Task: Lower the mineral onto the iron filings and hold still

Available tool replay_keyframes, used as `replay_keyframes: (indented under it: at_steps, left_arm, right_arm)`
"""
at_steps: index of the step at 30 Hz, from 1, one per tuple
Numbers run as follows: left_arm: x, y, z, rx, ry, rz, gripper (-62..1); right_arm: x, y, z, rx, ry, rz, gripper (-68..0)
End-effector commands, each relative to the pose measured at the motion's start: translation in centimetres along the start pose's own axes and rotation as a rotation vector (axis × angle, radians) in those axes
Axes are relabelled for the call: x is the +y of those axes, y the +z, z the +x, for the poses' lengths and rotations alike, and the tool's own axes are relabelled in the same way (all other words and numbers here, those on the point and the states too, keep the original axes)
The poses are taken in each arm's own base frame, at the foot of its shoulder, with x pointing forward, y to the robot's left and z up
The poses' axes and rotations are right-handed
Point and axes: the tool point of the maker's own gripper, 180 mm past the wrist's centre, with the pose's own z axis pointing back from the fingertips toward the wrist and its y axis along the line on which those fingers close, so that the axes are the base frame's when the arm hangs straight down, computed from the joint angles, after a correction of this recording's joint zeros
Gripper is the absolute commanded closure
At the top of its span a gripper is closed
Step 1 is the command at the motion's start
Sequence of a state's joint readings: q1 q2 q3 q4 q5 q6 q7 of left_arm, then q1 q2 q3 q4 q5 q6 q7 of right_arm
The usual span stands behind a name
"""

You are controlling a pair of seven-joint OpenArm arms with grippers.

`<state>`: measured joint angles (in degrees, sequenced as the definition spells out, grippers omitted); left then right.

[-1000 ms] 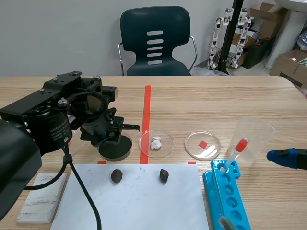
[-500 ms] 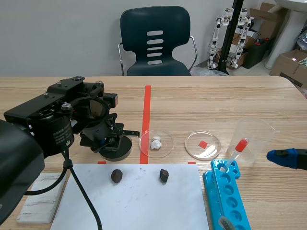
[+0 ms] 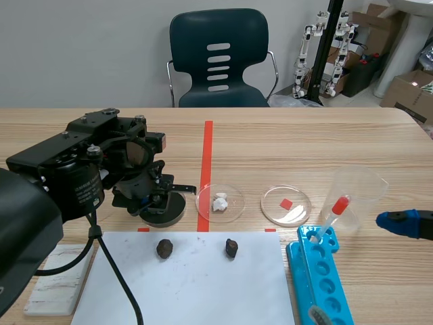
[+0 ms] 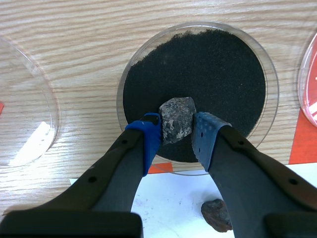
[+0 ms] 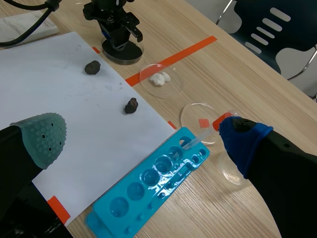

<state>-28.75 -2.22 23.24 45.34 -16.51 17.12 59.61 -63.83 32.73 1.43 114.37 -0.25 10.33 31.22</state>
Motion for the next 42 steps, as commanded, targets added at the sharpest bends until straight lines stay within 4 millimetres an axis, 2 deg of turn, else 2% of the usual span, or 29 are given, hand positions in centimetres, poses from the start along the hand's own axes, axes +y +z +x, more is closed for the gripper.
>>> replay_keyframes:
  at_steps: [1, 11, 21, 25, 33, 38, 42]
  left_arm:
    - [-0.2, 0.4, 0.9, -0.015, 0.002, -0.002, -14.3]
    - [-0.4, 0.7, 1.1, -0.028, -0.001, -0.009, -14.3]
    - [-0.6, 3.6, 2.6, -0.160, -0.024, -0.032, -14.3]
    - [-0.1, 5.5, 3.0, -0.255, -0.045, -0.035, -14.3]
    - [0.5, 11.1, 2.6, -0.532, -0.106, -0.063, -14.3]
    - [1.1, 14.6, 1.4, -0.704, -0.092, -0.121, -14.3]
    - [1.4, 17.0, -0.4, -0.796, -0.136, -0.165, -14.3]
  right_arm:
    - [-0.4, -0.1, 0.6, -0.023, 0.008, -0.006, -65.5]
    - [-0.4, -0.1, 0.6, -0.023, 0.008, -0.006, -65.5]
    - [-0.4, -0.1, 0.6, -0.023, 0.008, -0.006, -65.5]
    - [-0.4, -0.1, 0.6, -0.023, 0.008, -0.006, -65.5]
    - [-0.4, -0.1, 0.6, -0.023, 0.008, -0.006, -65.5]
    - [-0.4, -0.1, 0.6, -0.023, 0.008, -0.006, -65.5]
    - [-0.4, -0.1, 0.6, -0.023, 0.008, -0.006, -65.5]
